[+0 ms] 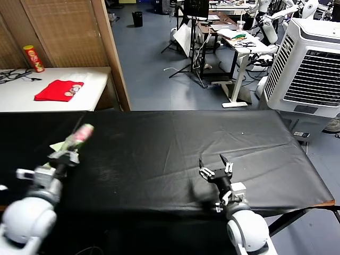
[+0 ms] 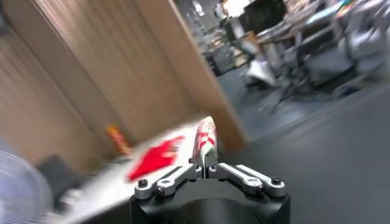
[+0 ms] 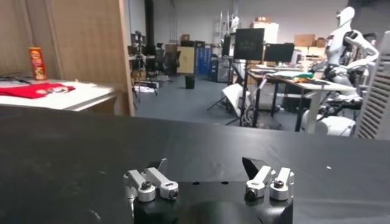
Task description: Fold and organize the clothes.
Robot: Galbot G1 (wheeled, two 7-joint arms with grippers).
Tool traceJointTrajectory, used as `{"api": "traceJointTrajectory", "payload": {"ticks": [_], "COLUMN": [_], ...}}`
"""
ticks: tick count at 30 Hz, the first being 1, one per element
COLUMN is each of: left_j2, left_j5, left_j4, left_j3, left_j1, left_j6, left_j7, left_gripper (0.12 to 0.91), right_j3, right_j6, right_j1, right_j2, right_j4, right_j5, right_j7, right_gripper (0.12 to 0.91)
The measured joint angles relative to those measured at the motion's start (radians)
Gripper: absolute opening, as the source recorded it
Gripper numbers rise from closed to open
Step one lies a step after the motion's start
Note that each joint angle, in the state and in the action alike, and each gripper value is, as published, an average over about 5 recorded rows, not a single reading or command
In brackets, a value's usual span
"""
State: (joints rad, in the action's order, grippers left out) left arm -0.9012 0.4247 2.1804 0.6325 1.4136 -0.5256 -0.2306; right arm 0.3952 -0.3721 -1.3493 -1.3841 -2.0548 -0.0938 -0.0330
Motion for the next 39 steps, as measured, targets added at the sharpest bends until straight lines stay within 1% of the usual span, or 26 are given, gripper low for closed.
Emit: {"api": "traceJointTrajectory", "payload": {"ticks": [4, 6, 7, 10, 11, 13, 14, 15, 17, 18, 20, 22, 26, 30, 32, 33, 36, 37, 39], "left_j2": [-0.114, -0.168, -0.192, -0.249, -0.262, -0.280, -0.284, -0.286, -0.286, -0.284, -0.277, -0.271, -0.273, -0.288, -0.294, -0.296, -0.302, -0.303, -0.306], "left_j5": [-0.010, -0.024, -0.034, -0.071, -0.084, -0.100, -0.105, -0.107, -0.104, -0.101, -0.096, -0.093, -0.094, -0.102, -0.104, -0.104, -0.104, -0.104, -0.104], "left_j4": [-0.023, -0.037, -0.043, -0.048, -0.047, -0.041, -0.038, -0.034, -0.025, -0.020, -0.010, -0.001, 0.016, 0.029, 0.034, 0.036, 0.040, 0.040, 0.041], "left_j3": [-0.142, -0.199, -0.223, -0.276, -0.288, -0.304, -0.308, -0.310, -0.307, -0.302, -0.288, -0.269, -0.231, -0.205, -0.194, -0.190, -0.177, -0.174, -0.169], "left_j1": [-0.034, -0.041, -0.042, -0.041, -0.040, -0.036, -0.033, -0.030, -0.026, -0.023, -0.017, -0.009, 0.015, 0.041, 0.051, 0.054, 0.064, 0.067, 0.072], "left_j6": [0.004, 0.017, 0.026, 0.055, 0.065, 0.085, 0.094, 0.105, 0.123, 0.131, 0.144, 0.155, 0.169, 0.180, 0.181, 0.181, 0.184, 0.186, 0.194], "left_j7": [-0.005, 0.001, 0.008, 0.045, 0.061, 0.090, 0.105, 0.119, 0.139, 0.145, 0.149, 0.148, 0.140, 0.130, 0.128, 0.128, 0.123, 0.120, 0.110], "left_gripper": [0.139, 0.161, 0.188, 0.327, 0.394, 0.495, 0.562, 0.612, 0.710, 0.745, 0.784, 0.794, 0.798, 0.798, 0.798, 0.798, 0.798, 0.798, 0.798], "right_j3": [0.008, 0.005, 0.001, -0.016, -0.024, -0.043, -0.054, -0.068, -0.101, -0.121, -0.164, -0.211, -0.304, -0.377, -0.402, -0.412, -0.428, -0.430, -0.431], "right_j6": [-0.008, -0.020, -0.028, -0.062, -0.075, -0.104, -0.118, -0.133, -0.163, -0.177, -0.201, -0.215, -0.231, -0.242, -0.242, -0.241, -0.225, -0.217, -0.196], "right_j1": [-0.015, -0.014, -0.011, 0.003, 0.009, 0.026, 0.037, 0.049, 0.081, 0.100, 0.147, 0.201, 0.308, 0.381, 0.402, 0.410, 0.419, 0.420, 0.421], "right_j2": [0.003, 0.010, 0.014, 0.028, 0.033, 0.041, 0.044, 0.045, 0.043, 0.040, 0.029, 0.013, -0.027, -0.065, -0.080, -0.087, -0.099, -0.100, -0.100], "right_j4": [-0.011, -0.012, -0.011, -0.004, -0.001, 0.009, 0.015, 0.022, 0.042, 0.055, 0.088, 0.134, 0.248, 0.343, 0.378, 0.392, 0.417, 0.422, 0.428], "right_j5": [-0.016, -0.045, -0.065, -0.140, -0.168, -0.225, -0.255, -0.286, -0.351, -0.381, -0.432, -0.461, -0.488, -0.510, -0.515, -0.516, -0.512, -0.506, -0.484], "right_j7": [0.011, 0.022, 0.029, 0.052, 0.060, 0.069, 0.070, 0.069, 0.062, 0.058, 0.054, 0.054, 0.062, 0.067, 0.070, 0.071, 0.075, 0.076, 0.078], "right_gripper": [0.798, 0.798, 0.798, 0.798, 0.798, 0.798, 0.798, 0.798, 0.798, 0.798, 0.798, 0.798, 0.798, 0.786, 0.734, 0.692, 0.534, 0.467, 0.366]}}
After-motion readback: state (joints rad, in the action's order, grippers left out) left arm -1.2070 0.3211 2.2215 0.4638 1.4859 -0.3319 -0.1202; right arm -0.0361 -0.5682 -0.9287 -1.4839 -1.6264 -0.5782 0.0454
